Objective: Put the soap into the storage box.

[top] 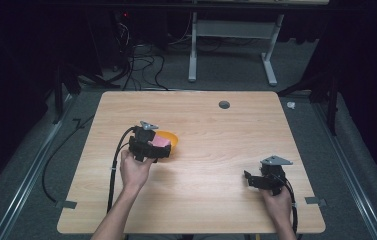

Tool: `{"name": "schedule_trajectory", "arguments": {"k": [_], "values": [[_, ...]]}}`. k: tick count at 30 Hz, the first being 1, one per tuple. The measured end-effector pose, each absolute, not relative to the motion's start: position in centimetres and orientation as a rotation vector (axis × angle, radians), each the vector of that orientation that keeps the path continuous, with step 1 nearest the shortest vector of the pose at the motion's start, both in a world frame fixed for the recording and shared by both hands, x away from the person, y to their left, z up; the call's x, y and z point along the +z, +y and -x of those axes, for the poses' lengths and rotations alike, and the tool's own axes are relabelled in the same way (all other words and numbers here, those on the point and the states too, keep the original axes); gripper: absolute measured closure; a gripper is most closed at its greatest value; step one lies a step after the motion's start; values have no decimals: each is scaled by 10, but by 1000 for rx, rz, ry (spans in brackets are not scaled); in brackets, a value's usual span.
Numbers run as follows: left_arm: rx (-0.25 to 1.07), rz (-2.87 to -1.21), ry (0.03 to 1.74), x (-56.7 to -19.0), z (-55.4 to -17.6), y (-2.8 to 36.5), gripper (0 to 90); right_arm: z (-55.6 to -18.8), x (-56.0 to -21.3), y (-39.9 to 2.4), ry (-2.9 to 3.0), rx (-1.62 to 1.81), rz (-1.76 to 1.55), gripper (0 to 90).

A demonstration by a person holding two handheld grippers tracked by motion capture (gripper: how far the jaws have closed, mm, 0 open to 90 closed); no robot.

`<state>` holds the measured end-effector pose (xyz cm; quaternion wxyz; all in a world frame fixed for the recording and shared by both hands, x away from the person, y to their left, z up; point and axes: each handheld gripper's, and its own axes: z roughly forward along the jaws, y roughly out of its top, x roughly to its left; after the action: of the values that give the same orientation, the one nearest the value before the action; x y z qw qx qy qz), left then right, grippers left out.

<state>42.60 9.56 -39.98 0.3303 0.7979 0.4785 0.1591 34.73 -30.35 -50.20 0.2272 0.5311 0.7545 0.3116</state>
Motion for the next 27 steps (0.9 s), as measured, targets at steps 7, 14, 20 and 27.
{"name": "schedule_trajectory", "arguments": {"k": [7,14,20,27], "values": [[396,-2068,1281,-401,-437,96,136,-347,-502,-303,2079,858,-1464,209],[388,-2070,1324,-406,-446,94,136,-347,-502,-303,2077,857,-1464,209],[382,-2072,1346,-407,-453,93,136,-347,-502,-303,2078,857,-1462,209],[377,-2083,1366,-411,-460,88,136,-347,-502,-303,2078,857,-1463,209]]}}
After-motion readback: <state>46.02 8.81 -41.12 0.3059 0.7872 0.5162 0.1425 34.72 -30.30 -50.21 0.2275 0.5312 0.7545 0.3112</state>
